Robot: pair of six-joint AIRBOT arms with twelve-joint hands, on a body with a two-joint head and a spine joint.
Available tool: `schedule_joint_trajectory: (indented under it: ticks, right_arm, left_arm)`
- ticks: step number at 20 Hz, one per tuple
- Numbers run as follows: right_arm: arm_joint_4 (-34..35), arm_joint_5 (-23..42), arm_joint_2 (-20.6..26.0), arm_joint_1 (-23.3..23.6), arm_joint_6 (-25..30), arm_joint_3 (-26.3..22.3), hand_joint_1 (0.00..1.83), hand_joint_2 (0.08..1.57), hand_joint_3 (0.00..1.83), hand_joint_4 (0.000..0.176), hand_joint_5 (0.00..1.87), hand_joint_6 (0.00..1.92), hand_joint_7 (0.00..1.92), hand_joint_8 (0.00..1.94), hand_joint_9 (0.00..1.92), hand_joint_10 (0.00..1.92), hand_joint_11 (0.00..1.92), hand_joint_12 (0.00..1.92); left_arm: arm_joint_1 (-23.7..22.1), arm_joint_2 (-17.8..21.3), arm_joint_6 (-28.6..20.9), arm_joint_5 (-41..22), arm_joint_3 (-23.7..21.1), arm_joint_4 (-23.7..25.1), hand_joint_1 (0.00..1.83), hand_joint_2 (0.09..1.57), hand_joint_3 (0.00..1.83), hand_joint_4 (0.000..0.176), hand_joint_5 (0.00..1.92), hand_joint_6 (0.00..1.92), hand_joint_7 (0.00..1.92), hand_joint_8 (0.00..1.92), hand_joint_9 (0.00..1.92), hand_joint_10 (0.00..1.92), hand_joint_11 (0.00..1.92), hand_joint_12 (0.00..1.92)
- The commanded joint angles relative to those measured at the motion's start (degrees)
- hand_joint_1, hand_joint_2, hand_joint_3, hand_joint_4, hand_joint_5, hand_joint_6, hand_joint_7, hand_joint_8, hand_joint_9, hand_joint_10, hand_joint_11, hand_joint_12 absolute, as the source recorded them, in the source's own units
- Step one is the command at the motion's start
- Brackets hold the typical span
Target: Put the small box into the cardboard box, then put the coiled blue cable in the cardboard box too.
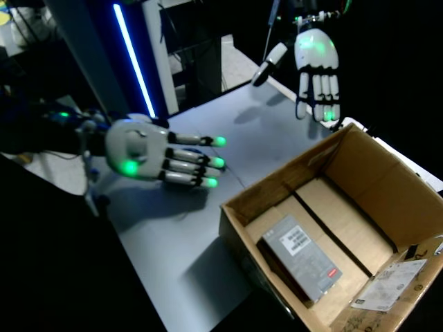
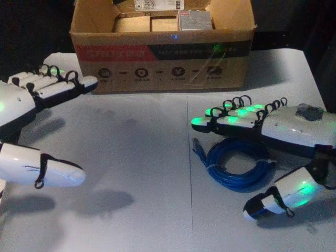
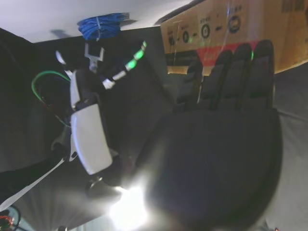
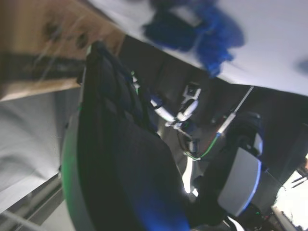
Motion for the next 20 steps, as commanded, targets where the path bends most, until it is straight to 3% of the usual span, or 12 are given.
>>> schedule_joint_trajectory:
  ticks: [1,4,15,17,18,19,20]
  right_arm:
    - [0.7,3.6,-0.5,0.9,0.2,0.6,0.82,0.79,0.00,0.176,0.03,0.00,0.00,0.00,0.00,0.00,0.00,0.00]
    - [-2.8,-1.4,-0.9,5.0,0.2,2.2,0.87,0.79,0.00,0.176,0.03,0.01,0.00,0.00,0.00,0.00,0.00,0.00]
    - [-5.5,-4.6,-1.7,5.5,0.2,3.0,0.90,0.80,0.00,0.176,0.00,0.00,0.00,0.00,0.00,0.00,0.00,0.00]
    - [-6.4,-4.9,-1.6,5.4,0.2,2.4,0.94,0.79,0.00,0.176,0.06,0.02,0.00,0.00,0.08,0.03,0.15,0.07]
    - [-6.8,-5.2,-1.5,5.4,0.2,2.1,0.95,0.78,0.00,0.176,0.07,0.01,0.00,0.00,0.13,0.02,0.12,0.28]
    - [-7.3,-5.4,-1.4,5.4,0.2,1.8,0.97,0.78,0.00,0.176,0.10,0.00,0.00,0.00,0.22,0.00,0.01,0.77]
    - [-8.1,-5.6,-1.3,5.4,0.2,1.4,0.97,0.78,0.00,0.176,0.13,0.00,0.00,0.00,0.26,0.00,0.00,0.90]
  left_arm:
    - [0.1,-0.2,0.0,-7.0,-0.1,-0.8,0.41,0.83,0.01,0.176,0.00,0.00,0.00,0.00,0.00,0.00,0.00,0.00]
    - [0.6,-0.2,0.0,-7.3,-0.3,-0.9,0.41,0.83,0.00,0.176,0.00,0.00,0.00,0.00,0.00,0.00,0.00,0.00]
    - [1.3,-0.6,-0.5,-8.5,-0.3,-1.9,0.38,0.85,0.00,0.176,0.00,0.00,0.00,0.00,0.00,0.00,0.00,0.00]
    - [1.3,-0.6,-0.6,-8.5,-0.3,-1.9,0.38,0.85,0.00,0.176,0.00,0.00,0.00,0.00,0.00,0.00,0.00,0.00]
    - [1.4,-0.6,-0.6,-8.5,-0.3,-1.9,0.38,0.85,0.00,0.176,0.00,0.00,0.00,0.00,0.00,0.00,0.00,0.00]
    - [1.4,-0.6,-0.6,-8.5,-0.3,-1.9,0.35,0.86,0.00,0.176,0.00,0.00,0.00,0.00,0.00,0.00,0.00,0.00]
    - [1.4,-0.6,-0.6,-8.5,-0.3,-1.9,0.34,0.86,0.00,0.176,0.00,0.00,0.00,0.00,0.00,0.00,0.00,0.00]
